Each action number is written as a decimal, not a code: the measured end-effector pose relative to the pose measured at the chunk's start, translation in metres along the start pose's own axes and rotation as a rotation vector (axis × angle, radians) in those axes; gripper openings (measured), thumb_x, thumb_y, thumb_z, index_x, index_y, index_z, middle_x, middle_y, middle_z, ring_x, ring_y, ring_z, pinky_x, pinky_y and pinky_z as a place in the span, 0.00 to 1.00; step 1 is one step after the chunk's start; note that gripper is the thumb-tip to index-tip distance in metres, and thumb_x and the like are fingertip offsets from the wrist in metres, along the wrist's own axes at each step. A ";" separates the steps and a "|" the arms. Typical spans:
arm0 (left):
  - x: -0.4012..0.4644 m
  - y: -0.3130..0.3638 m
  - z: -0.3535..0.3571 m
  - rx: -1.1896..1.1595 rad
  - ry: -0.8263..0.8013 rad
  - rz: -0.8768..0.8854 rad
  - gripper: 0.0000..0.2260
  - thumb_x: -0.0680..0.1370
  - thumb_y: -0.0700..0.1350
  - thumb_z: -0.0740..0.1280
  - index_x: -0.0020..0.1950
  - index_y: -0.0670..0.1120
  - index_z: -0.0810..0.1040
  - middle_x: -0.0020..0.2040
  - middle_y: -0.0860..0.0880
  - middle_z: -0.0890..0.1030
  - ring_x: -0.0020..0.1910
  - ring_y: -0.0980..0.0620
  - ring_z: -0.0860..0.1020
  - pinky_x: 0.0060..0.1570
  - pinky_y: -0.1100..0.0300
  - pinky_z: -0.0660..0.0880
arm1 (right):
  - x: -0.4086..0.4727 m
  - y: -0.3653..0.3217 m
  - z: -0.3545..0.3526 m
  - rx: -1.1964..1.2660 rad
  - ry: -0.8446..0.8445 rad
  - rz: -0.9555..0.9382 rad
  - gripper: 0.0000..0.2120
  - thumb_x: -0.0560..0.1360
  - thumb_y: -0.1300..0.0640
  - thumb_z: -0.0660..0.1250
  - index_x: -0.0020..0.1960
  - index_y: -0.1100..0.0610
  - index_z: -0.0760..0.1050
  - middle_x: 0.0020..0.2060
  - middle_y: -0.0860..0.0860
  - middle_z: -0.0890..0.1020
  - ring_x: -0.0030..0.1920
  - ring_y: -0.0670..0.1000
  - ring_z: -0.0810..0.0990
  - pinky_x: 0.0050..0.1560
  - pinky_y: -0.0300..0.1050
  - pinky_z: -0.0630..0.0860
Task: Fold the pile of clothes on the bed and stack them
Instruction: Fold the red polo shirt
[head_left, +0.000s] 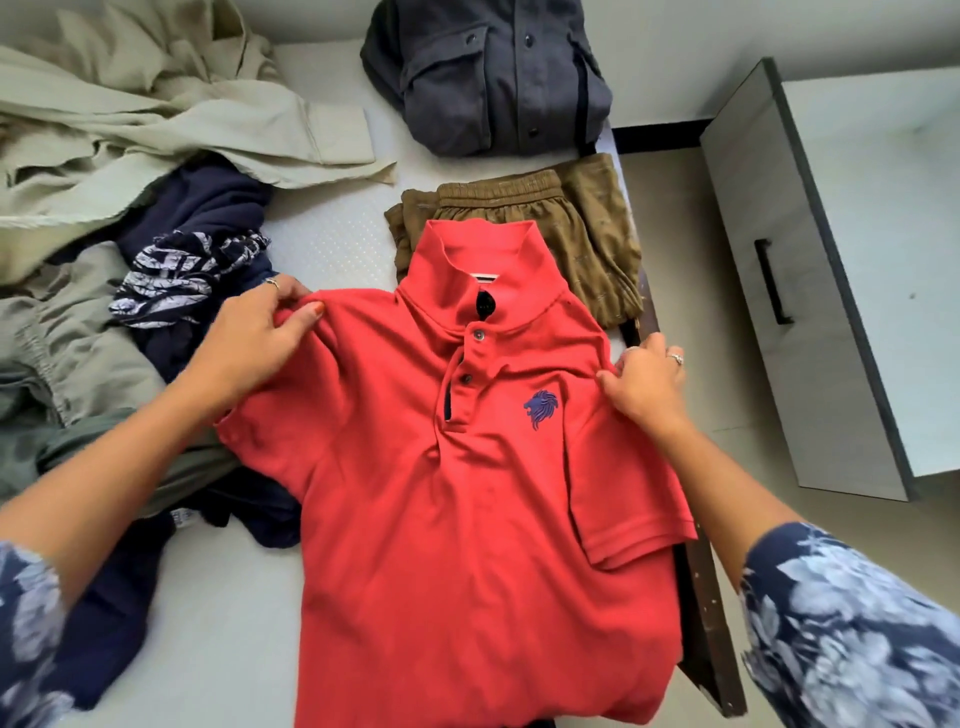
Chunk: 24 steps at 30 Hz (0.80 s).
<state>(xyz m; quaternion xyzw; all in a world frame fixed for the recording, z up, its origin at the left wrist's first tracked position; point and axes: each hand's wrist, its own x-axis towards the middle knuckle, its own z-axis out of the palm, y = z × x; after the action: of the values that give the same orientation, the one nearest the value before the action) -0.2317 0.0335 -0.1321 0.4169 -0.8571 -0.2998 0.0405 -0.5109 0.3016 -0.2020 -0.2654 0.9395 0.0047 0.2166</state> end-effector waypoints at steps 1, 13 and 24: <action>-0.002 -0.004 -0.005 -0.028 -0.034 0.012 0.04 0.79 0.44 0.65 0.51 0.45 0.77 0.44 0.44 0.80 0.46 0.46 0.76 0.46 0.57 0.67 | -0.001 -0.001 -0.005 0.141 0.031 0.017 0.18 0.76 0.47 0.63 0.52 0.63 0.78 0.57 0.62 0.74 0.59 0.64 0.71 0.60 0.52 0.68; -0.016 -0.028 -0.043 0.492 -0.527 -0.075 0.20 0.66 0.63 0.74 0.42 0.47 0.75 0.37 0.47 0.78 0.40 0.45 0.76 0.41 0.54 0.70 | -0.028 0.093 -0.056 0.063 -0.621 -0.020 0.18 0.69 0.48 0.75 0.35 0.59 0.72 0.34 0.53 0.76 0.34 0.51 0.74 0.34 0.44 0.68; -0.033 -0.003 -0.068 0.036 -0.325 -0.067 0.27 0.70 0.62 0.71 0.31 0.37 0.75 0.24 0.46 0.71 0.24 0.50 0.69 0.25 0.62 0.65 | -0.048 0.107 -0.097 0.564 -0.085 -0.048 0.23 0.76 0.44 0.66 0.42 0.65 0.73 0.31 0.56 0.72 0.30 0.54 0.71 0.25 0.40 0.67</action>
<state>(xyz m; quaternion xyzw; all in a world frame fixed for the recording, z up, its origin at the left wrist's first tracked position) -0.1866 0.0240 -0.0726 0.3921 -0.8432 -0.3490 -0.1161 -0.5668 0.4057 -0.1061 -0.2165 0.8872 -0.2509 0.3211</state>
